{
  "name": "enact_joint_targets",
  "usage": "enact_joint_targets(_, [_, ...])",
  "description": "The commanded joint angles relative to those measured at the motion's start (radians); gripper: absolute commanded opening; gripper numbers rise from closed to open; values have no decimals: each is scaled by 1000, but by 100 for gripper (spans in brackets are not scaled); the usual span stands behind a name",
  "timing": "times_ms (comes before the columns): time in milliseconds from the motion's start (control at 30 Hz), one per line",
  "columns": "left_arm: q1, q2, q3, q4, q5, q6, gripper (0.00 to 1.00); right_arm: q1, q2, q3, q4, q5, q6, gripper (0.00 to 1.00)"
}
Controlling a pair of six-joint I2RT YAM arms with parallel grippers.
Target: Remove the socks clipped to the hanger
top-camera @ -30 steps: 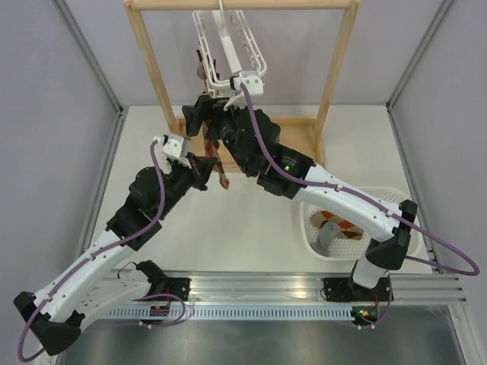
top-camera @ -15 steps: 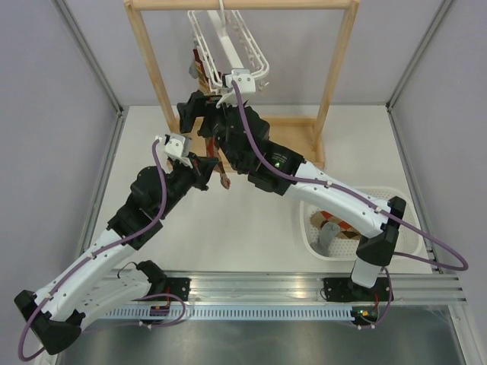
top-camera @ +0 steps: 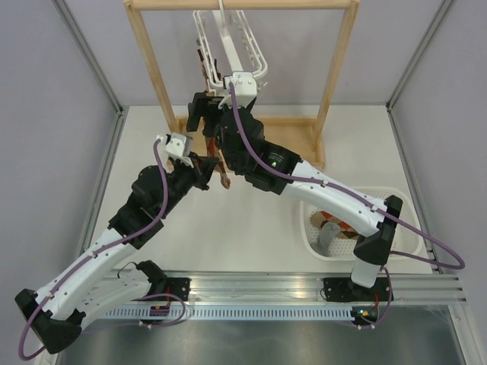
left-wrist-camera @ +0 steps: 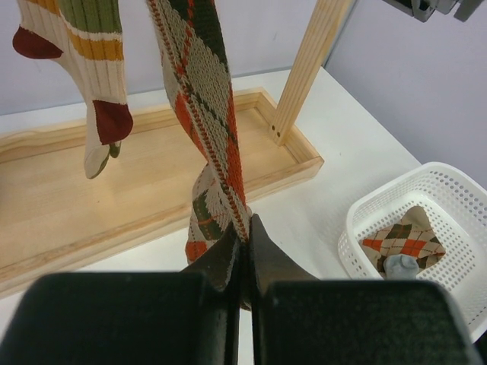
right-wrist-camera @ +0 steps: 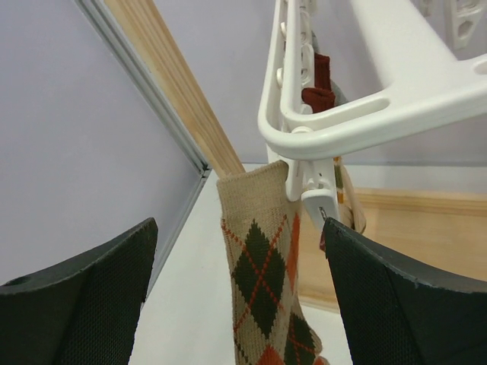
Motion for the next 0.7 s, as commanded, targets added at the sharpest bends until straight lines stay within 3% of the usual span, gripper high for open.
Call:
enact_joint_targets(0, [-4, 1, 4, 21, 29, 0, 2, -18, 1, 53, -13, 56, -25, 93])
enact_joint_targets(433, [-4, 13, 5, 23, 39, 6, 2, -92, 64, 139, -43, -5, -1, 93])
enact_joint_targets(667, [-4, 24, 7, 21, 41, 10, 2, -76, -48, -4, -46, 32, 4, 92])
